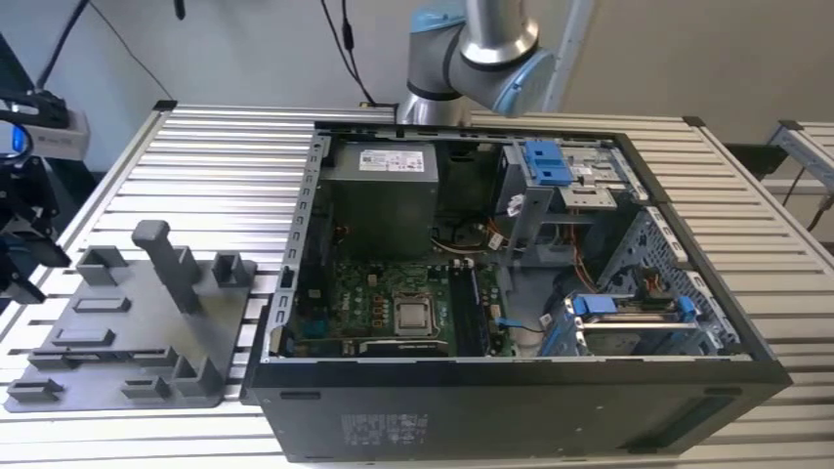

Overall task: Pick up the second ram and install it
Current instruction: 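Pick up the second ram and move it above second insertion slot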

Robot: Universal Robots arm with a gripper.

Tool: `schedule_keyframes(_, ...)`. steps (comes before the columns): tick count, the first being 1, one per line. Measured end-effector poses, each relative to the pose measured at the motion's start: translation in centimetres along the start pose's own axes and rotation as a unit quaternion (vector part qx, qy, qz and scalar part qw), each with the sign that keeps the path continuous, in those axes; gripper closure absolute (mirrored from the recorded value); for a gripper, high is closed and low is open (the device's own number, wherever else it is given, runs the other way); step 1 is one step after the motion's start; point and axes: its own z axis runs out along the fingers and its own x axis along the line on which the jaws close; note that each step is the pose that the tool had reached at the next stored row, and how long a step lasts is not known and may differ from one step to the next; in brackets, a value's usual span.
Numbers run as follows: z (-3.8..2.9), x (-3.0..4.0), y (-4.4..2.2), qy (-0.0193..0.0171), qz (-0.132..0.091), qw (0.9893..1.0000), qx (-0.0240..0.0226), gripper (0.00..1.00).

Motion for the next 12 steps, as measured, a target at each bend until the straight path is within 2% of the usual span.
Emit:
schedule_keyframes(5, 0.50, 0.02, 0.01, 0.0011, -0.001, 1.0000, 0.0000, 0.52)
schedule_keyframes(12, 1.72, 0.07, 0.02, 0.0012, -0.002, 1.0000, 0.0000, 0.52)
